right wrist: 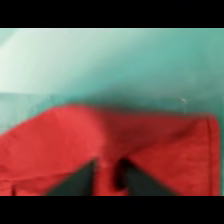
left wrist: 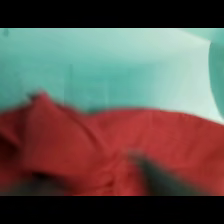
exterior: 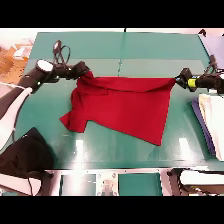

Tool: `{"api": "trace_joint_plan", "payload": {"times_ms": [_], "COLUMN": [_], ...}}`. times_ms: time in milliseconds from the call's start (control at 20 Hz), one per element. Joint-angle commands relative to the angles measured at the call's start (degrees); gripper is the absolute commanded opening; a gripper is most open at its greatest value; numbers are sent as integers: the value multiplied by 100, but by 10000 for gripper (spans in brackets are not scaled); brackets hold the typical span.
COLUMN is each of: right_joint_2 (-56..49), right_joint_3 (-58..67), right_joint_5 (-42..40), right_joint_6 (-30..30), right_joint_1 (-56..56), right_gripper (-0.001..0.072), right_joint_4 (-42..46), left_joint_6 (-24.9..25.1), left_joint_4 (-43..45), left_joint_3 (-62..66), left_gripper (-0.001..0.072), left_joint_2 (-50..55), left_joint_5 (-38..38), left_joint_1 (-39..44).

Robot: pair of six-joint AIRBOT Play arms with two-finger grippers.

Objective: Fold the shirts.

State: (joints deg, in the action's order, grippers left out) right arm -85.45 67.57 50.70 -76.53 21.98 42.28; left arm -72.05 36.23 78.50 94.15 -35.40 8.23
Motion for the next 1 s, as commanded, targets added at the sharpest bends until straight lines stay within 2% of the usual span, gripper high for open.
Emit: {"api": "trace_joint_plan", "payload": {"times_ms": [0, 150, 250, 300, 350, 400, 450, 600, 700, 950], "right_joint_2": [-369, -181, 28, 184, 376, 627, 881, 1429, 1611, 1620], "right_joint_3": [74, 138, -55, -278, -584, -1008, -1473, -2739, -3484, -4690], "right_joint_5": [378, 1648, 2302, 2490, 2588, 2583, 2559, 2389, 2280, 1639], "right_joint_6": [345, 348, 225, 168, 107, -2, -81, -188, -210, -208], "right_joint_1": [302, 931, 1292, 1416, 1504, 1554, 1572, 1561, 1521, 654], "right_gripper": [311, 312, 311, 311, 311, 311, 310, 313, 379, 379], "right_joint_4": [-31, 367, 584, 704, 835, 1005, 1169, 1307, 1298, 1143], "left_joint_6": [238, 251, 254, 251, 243, 306, 442, 468, 507, 498], "left_joint_4": [-129, -57, -57, -63, -68, -46, -37, -13, 0, 20], "left_joint_3": [570, 1331, 1661, 1733, 1744, 1742, 1744, 1744, 1744, 1744], "left_gripper": [671, 662, 527, 523, 467, 187, 28, 23, 23, 23], "left_joint_2": [310, 310, 308, 306, 306, 306, 306, 306, 306, 306], "left_joint_5": [-977, -2887, -3860, -4172, -4426, -4629, -4767, -4964, -4975, -4975], "left_joint_1": [-310, -1034, -1508, -1707, -1884, -2006, -2098, -2155, -2155, -2155]}}
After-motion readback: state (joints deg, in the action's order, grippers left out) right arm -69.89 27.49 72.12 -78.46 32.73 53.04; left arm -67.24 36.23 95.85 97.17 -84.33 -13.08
